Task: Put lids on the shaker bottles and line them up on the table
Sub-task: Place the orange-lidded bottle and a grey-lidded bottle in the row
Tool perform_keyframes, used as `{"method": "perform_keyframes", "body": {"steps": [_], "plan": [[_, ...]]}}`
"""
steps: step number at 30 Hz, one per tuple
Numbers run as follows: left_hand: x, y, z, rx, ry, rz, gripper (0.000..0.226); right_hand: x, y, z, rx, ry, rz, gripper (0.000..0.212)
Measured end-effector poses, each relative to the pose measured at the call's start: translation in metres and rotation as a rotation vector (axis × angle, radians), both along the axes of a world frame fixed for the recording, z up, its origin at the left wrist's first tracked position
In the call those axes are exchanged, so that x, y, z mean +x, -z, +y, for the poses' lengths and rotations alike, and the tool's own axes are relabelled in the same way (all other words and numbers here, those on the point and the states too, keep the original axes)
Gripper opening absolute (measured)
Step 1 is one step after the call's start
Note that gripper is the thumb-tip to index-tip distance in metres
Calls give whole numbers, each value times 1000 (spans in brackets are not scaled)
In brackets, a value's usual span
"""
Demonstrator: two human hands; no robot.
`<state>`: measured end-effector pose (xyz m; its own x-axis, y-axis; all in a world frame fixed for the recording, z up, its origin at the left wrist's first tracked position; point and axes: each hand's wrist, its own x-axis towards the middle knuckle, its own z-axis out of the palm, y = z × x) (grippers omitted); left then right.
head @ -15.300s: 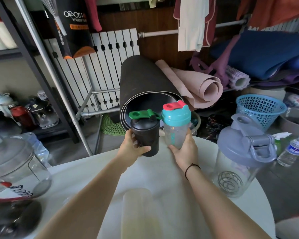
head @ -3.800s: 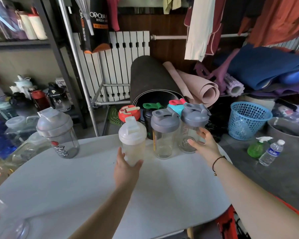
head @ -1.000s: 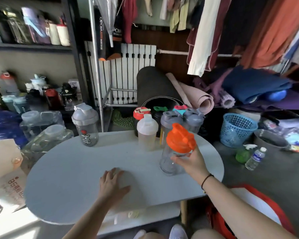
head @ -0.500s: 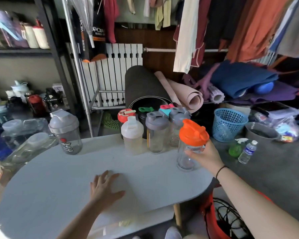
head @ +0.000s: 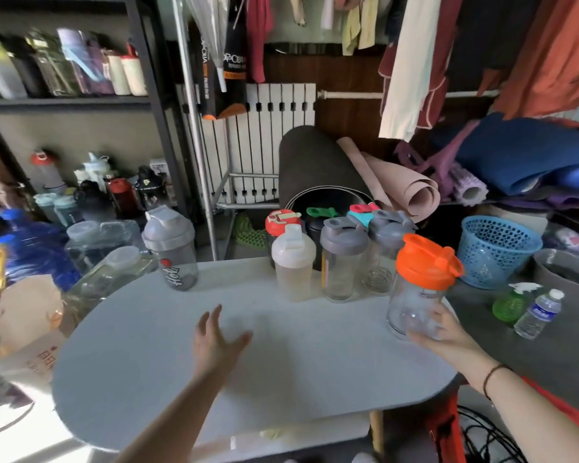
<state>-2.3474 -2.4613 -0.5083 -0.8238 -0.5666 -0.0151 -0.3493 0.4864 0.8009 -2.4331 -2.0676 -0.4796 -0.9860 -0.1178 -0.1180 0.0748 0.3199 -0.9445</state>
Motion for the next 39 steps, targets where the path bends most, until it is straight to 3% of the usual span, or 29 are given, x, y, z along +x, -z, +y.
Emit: {"method": "perform_keyframes", "body": {"steps": [2, 3, 6, 13, 15, 18, 21, 24, 26, 29, 33, 39], "plan": [[-10, -9, -21, 134, -139, 84, 97, -1, 28, 4, 9, -6, 2, 129], [-16, -15, -32, 178, -202, 127, 101, 1, 31, 1, 3, -11, 0, 125], [-34, -36, -62, 220, -328, 266, 110, -4, 31, -4, -22, 13, 45, 72], [-78, -71, -116, 238, -347, 458, 127, -17, 30, -16, -117, 22, 93, 74], [-86, -74, -122, 293, -289, 474, 125, -19, 33, -18, -110, 15, 105, 75], [-90, -72, -129, 285, -257, 456, 119, -24, 38, -20, -108, 22, 112, 96], [-84, -69, -131, 171, -280, 416, 97, -25, 40, -23, -96, 169, 139, 76], [-54, -65, -111, 152, -228, 373, 77, -22, 46, -21, -51, 253, 166, 64], [-22, -65, -82, 170, -67, 378, 69, -20, 46, -18, -41, 251, 159, 73], [18, -67, -24, 193, 219, 365, 57, -19, 43, -17, -47, 221, 138, 69], [27, -56, 64, 199, 411, 313, 88, -14, 38, -17, 29, 208, 124, 61], [-30, -54, 164, 227, 367, 335, 87, -1, 24, -19, 69, 167, 137, 59]]}}
